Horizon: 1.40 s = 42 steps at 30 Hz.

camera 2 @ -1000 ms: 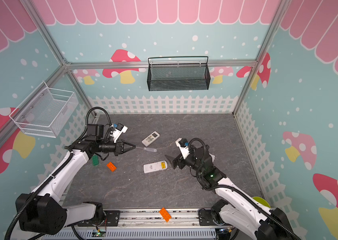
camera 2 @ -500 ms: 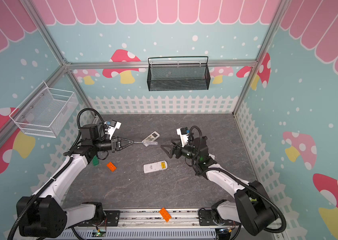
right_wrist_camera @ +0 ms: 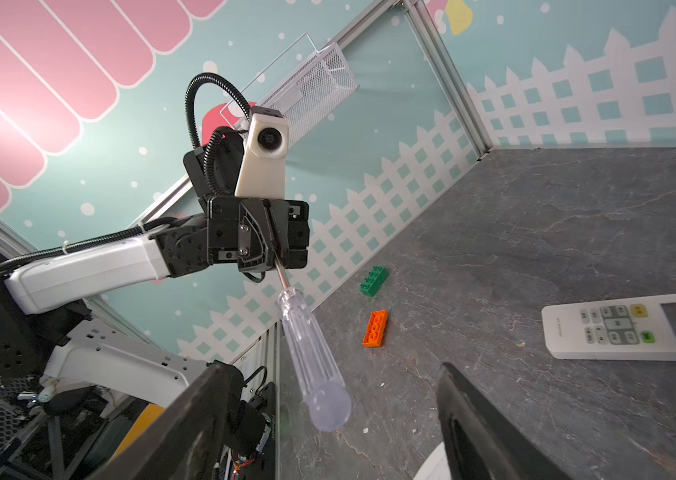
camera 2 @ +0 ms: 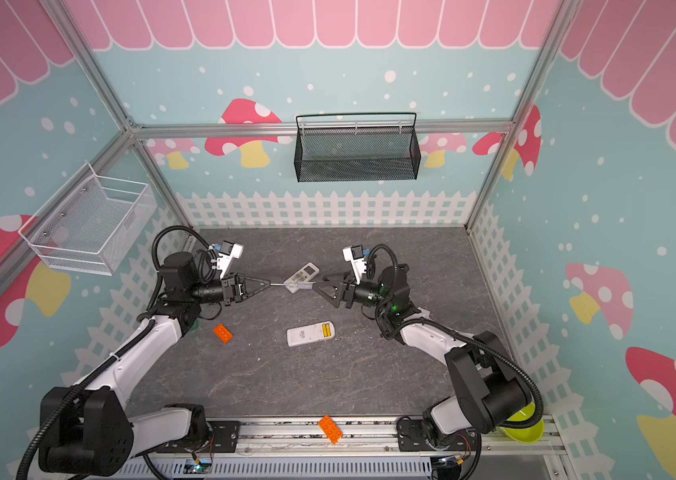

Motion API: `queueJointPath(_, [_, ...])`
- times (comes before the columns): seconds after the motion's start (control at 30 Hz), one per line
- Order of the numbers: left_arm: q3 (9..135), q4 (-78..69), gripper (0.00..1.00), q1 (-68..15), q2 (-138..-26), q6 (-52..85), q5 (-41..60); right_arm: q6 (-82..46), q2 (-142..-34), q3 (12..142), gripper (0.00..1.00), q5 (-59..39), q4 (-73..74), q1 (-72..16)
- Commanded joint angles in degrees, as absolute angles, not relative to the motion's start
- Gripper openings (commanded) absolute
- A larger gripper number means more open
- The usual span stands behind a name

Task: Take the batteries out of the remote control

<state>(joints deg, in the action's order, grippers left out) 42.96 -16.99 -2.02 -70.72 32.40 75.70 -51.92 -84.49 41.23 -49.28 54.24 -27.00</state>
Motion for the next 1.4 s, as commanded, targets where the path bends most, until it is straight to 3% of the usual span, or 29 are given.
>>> queueJointPath(0.0, [39.5, -46.3, 0.00, -2.2, -71.1, 49.8, 75.8, -58.0, -86.2, 42.4, 0.78, -53.2, 63.8, -27.6])
queueJointPath(0.4, [39.4, -36.5, 0.00, -2.8, -71.8, 42.7, 76.1, -59.7, -91.7, 47.4, 0.61, -54.5, 66.0, -30.7])
queueJointPath(0.63, [42.0, -22.9, 0.00, -4.0, -72.1, 34.6, 76.4, -59.1, -93.9, 48.7, 0.55, -54.9, 65.9, -31.6])
queueJointPath(1.07, [41.5, -24.5, 0.00, -4.0, -72.3, 35.6, 75.8, -57.4, -96.5, 50.3, 0.44, -55.6, 65.8, -33.6])
queueJointPath(1.37, [41.8, -24.3, 0.00, -3.9, -72.3, 35.9, 75.6, -57.8, -98.0, 51.3, 0.26, -56.5, 65.7, -34.1])
